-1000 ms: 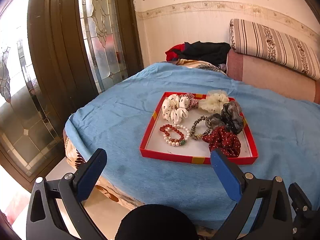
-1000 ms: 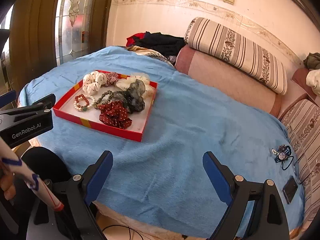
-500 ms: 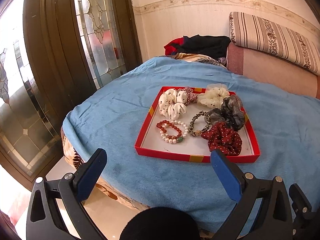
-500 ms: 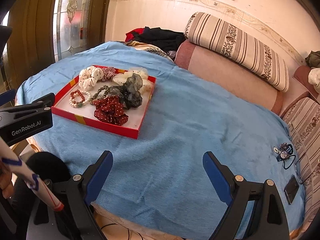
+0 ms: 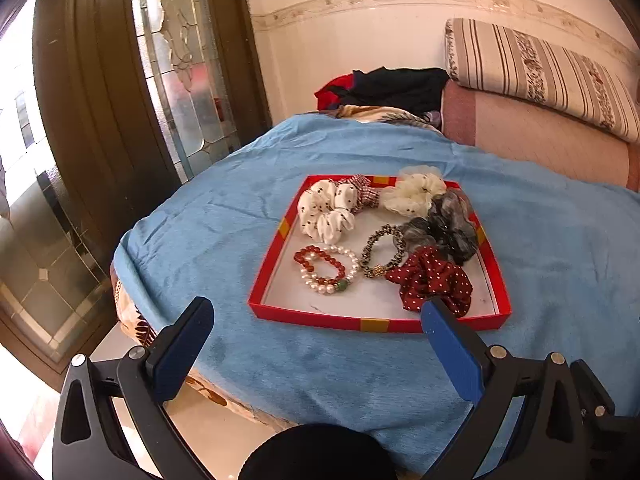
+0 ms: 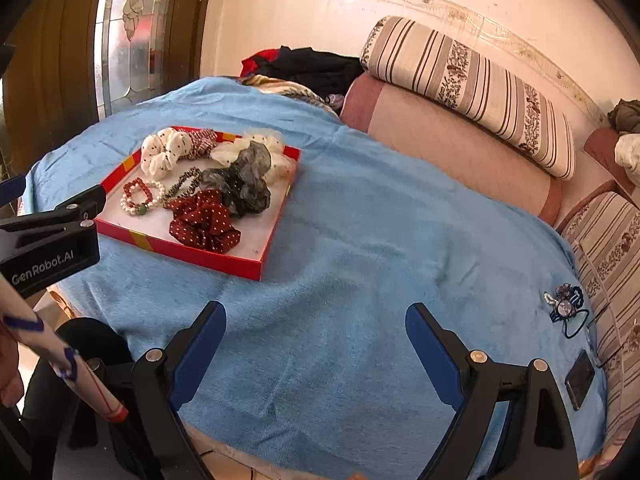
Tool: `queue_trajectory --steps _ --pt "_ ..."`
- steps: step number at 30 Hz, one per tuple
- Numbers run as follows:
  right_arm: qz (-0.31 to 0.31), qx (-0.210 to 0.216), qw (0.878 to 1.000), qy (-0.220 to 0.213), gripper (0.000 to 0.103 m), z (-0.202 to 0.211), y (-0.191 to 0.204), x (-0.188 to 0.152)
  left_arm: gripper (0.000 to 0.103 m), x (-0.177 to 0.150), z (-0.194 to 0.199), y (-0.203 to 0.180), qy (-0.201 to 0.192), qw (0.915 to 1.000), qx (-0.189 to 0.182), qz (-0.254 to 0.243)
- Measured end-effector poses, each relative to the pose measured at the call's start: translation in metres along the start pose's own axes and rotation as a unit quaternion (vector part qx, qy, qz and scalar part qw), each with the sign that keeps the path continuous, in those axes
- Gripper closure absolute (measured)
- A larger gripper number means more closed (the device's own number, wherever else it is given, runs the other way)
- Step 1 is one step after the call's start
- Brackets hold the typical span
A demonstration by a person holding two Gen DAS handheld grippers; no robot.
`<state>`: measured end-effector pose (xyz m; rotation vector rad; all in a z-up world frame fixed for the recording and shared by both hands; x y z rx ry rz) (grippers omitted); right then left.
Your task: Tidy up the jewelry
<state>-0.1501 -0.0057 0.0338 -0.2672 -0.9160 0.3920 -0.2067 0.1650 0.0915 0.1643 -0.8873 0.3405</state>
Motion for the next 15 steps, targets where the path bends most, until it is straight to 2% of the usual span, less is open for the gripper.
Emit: queue_trajectory --steps 15 --pt "0.016 -0.010 1.000 0.001 0.009 -0.0029 0.0087 0.0044 0.000 -0.0001 -0.0050 0.0075 0.002 0.9999 -0.005 0.009"
Point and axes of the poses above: each gripper's, at about its wrist camera, not at the fingertips, and z roughly against the way its jaws point, y to its left, x to its top, the point moved 3 cm from there along -z, roughly the way its jaws point, and after that the axes turned 13 degrees about -x, right-handed, at the moved point
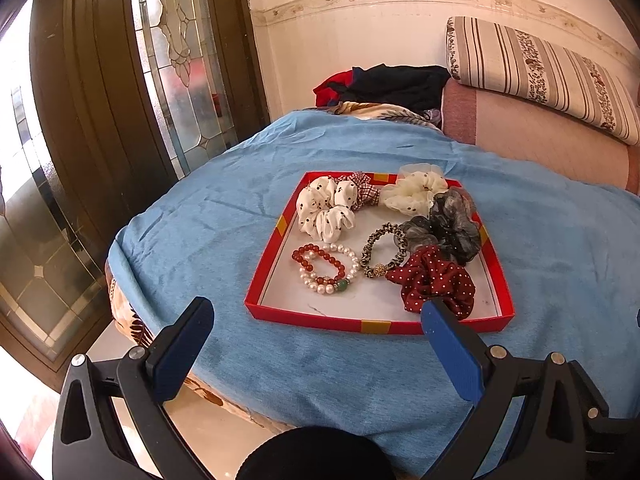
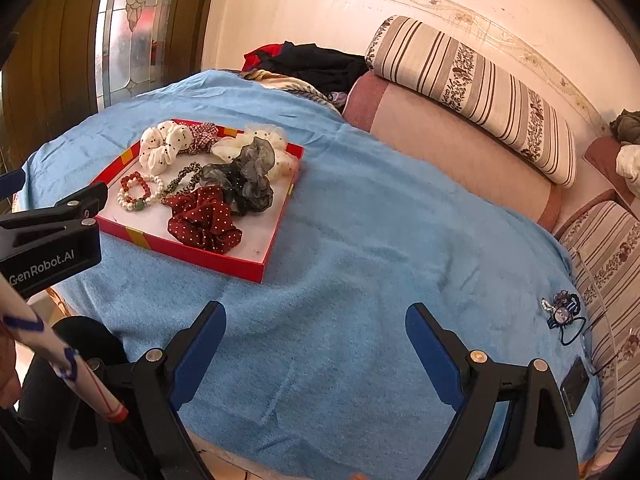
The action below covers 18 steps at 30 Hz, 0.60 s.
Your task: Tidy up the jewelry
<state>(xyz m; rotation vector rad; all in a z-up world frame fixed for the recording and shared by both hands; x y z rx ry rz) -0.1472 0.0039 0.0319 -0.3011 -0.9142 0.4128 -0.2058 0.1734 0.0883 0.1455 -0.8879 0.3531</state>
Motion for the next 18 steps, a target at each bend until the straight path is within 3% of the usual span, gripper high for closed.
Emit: queue_trajectory --steps 18 --pt "0.020 -0.010 1.000 -0.005 0.009 0.009 0.014 0.002 0.000 0.000 0.001 0.015 -0.005 0.9998 0.002 0.017"
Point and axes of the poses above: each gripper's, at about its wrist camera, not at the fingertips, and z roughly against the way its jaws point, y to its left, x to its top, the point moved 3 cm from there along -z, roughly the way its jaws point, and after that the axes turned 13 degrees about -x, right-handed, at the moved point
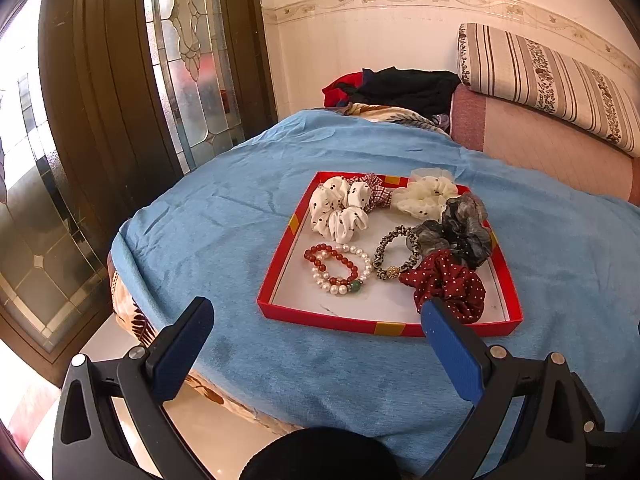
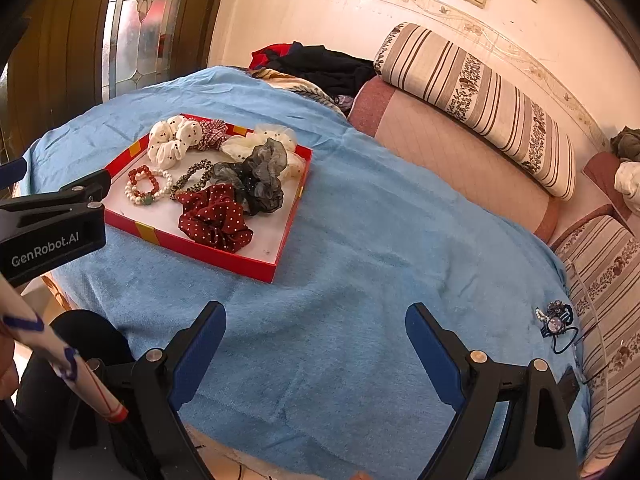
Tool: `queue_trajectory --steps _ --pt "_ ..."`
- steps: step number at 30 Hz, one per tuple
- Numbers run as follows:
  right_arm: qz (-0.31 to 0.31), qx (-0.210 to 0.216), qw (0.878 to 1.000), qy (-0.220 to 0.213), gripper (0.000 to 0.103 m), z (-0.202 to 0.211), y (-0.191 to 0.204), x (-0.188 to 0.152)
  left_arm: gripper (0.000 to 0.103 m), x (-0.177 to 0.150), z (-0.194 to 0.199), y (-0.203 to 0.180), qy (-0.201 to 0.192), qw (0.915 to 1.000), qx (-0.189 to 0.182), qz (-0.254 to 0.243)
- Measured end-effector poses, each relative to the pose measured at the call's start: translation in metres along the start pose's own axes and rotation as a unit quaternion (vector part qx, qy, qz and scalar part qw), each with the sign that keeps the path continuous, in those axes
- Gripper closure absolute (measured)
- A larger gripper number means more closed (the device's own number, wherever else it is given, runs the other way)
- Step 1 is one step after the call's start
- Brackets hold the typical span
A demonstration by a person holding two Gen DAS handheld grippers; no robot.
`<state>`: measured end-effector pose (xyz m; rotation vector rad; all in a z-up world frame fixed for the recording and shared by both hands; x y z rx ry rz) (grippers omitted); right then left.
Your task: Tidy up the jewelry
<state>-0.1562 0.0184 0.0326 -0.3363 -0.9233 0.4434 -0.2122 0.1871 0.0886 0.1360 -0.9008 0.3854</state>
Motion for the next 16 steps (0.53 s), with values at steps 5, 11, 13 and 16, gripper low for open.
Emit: queue_trajectory --steps 5,11,13,16 --pt "0.003 -0.001 1.000 -0.001 0.009 0.0019 0.0021 0.0003 0.000 0.0001 0.0005 0.0012 0.000 1.0000 0.001 0.003" --pt "0.003 0.001 1.000 -0.005 0.009 0.0026 0.0030 0.0007 0.000 0.0004 0.0009 0.0022 0.000 0.9999 0.010 -0.002" --pt "0.004 0.000 1.000 -0.005 0.009 0.0029 0.0038 0.0008 0.000 0.0009 0.0036 -0.0002 -0.007 0.9998 0.010 -0.014" --pt "-0.003 0.005 1.000 0.001 0.009 0.0021 0.0035 0.0000 0.000 0.0023 0.0074 -0.0027 -0.011 0.9998 0.005 -0.016"
Point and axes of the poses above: each gripper's, at about its wrist camera, not at the fingertips, and z roughly against the way its jaws point, y to its left, x to its top, the point moved 3 cm from there along -z, roughly the way its jaws point, and after that the axes turned 13 degrees about -x, right-handed, at the moved point
